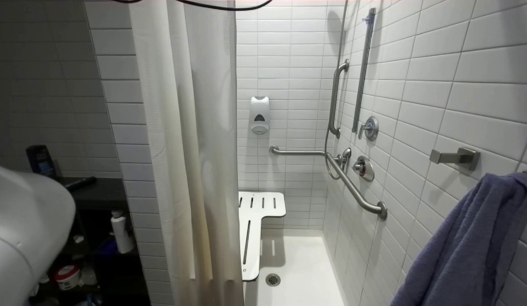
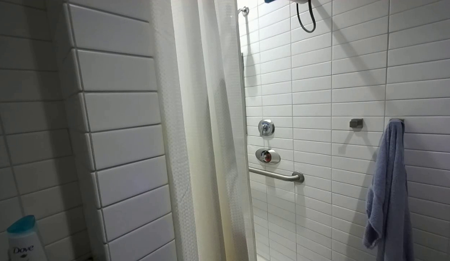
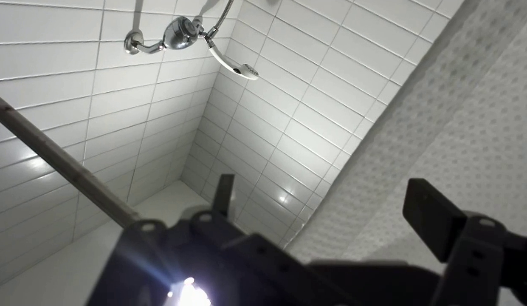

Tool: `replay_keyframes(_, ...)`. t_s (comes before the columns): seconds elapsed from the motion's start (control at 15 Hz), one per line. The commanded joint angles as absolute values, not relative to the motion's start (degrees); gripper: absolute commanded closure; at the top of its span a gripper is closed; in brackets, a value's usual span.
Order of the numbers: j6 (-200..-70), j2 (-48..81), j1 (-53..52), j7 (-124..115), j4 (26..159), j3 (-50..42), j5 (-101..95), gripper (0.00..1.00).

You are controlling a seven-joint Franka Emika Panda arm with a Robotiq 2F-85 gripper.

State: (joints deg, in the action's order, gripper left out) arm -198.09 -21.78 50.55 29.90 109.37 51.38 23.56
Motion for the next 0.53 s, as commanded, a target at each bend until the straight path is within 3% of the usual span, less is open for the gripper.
replay_keyframes(0.0,-198.1,-22.4,52.2,30.0,108.9,52.6,23.1,0.0)
replay_keyframes(0.47,-198.0,-20.6,49.6,30.0,108.2,51.8,21.8,0.0)
